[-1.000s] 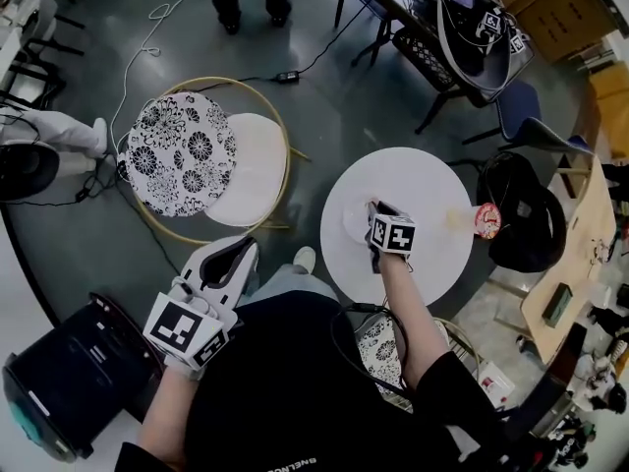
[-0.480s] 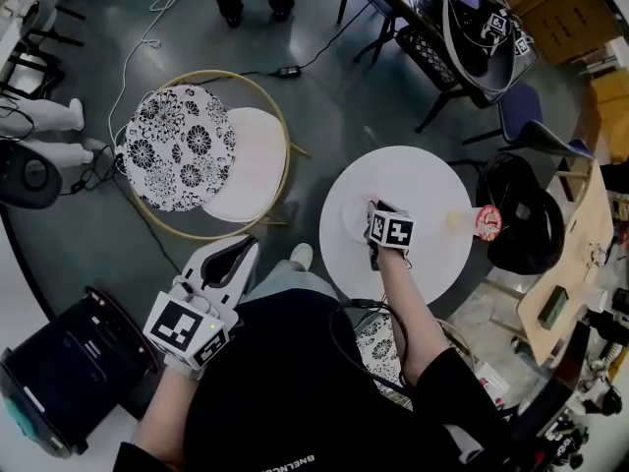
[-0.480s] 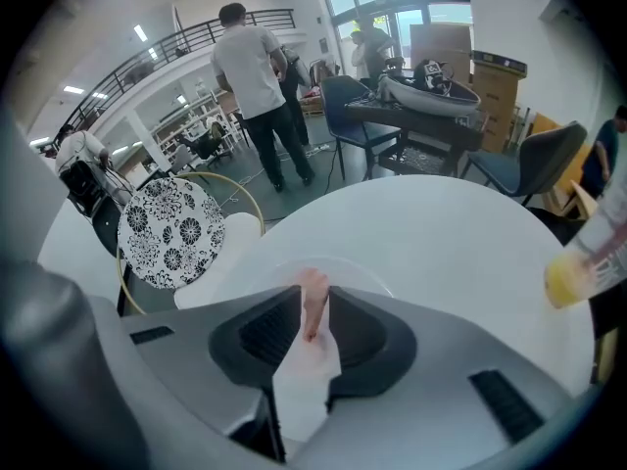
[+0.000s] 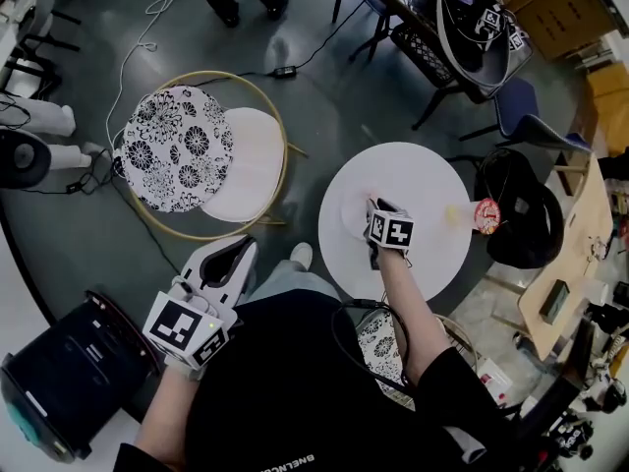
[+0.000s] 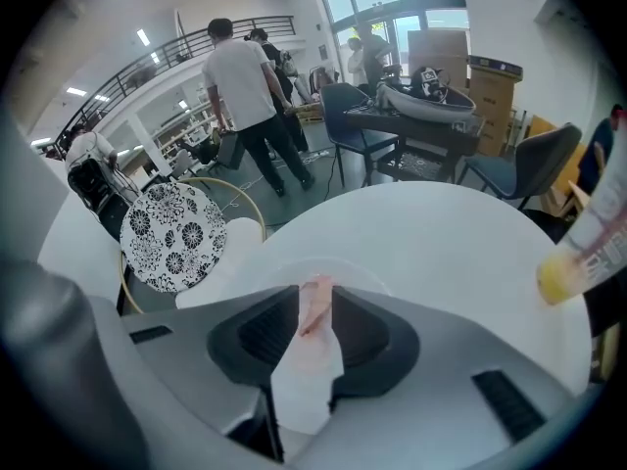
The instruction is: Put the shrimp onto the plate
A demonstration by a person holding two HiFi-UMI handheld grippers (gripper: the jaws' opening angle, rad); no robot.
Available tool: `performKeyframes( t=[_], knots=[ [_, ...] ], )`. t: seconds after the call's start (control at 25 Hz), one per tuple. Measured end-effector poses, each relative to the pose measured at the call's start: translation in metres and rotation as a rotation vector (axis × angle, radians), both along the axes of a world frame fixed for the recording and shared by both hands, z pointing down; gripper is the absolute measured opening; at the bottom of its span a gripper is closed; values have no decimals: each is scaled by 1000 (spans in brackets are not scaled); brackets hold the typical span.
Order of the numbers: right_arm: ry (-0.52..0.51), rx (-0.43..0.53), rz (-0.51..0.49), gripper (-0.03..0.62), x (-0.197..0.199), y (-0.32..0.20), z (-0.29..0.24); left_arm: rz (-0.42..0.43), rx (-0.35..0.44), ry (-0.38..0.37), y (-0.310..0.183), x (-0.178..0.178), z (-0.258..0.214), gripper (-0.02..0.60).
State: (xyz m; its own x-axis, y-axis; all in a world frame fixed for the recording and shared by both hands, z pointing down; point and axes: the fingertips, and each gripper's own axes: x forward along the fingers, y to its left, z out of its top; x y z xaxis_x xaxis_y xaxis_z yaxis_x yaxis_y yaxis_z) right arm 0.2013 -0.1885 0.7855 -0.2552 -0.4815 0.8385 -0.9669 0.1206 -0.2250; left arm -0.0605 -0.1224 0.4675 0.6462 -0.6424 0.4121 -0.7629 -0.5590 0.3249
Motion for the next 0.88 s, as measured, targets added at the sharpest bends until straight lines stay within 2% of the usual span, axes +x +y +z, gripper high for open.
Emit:
performKeyframes(
  t=[0.6, 0.88],
  knots=[
    [-35, 133, -21, 89, -18, -2, -60, 56, 18, 34, 5, 3, -3, 6],
    [-83, 223, 12, 89, -31, 3, -105, 113, 26, 58, -2, 3, -7, 6]
  ],
)
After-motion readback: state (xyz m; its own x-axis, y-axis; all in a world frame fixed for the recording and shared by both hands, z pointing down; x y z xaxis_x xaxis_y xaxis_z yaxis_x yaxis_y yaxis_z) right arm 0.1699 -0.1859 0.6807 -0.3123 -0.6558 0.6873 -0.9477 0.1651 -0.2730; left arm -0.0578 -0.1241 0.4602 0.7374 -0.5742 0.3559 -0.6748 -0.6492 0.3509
